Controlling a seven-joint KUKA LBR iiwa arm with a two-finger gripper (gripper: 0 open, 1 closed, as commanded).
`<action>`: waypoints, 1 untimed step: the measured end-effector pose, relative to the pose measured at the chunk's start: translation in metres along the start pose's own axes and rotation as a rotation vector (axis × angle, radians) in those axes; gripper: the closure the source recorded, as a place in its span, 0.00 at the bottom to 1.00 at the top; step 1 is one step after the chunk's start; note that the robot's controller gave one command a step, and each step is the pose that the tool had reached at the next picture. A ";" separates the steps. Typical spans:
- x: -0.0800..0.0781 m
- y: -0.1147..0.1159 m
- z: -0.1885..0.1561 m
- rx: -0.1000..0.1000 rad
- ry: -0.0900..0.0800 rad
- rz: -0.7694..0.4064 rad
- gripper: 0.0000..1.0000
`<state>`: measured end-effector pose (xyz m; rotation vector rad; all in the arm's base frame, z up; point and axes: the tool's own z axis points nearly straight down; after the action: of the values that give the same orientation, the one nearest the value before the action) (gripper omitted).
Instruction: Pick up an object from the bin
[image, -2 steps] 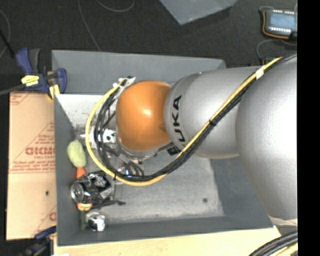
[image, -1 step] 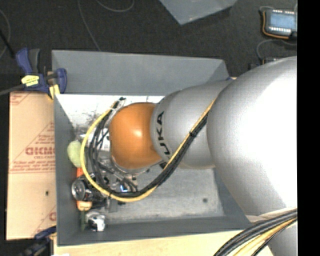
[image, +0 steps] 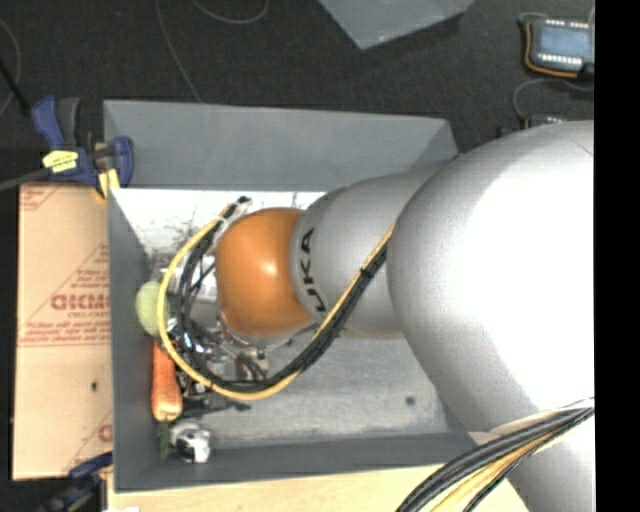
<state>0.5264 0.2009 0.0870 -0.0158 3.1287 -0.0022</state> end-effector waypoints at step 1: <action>0.000 0.000 0.000 0.000 0.000 0.001 1.00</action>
Offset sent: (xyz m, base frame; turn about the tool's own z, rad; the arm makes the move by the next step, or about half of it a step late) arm 0.0122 -0.0078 -0.0019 0.1197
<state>0.5264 0.2008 0.0870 -0.0140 3.1288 -0.0021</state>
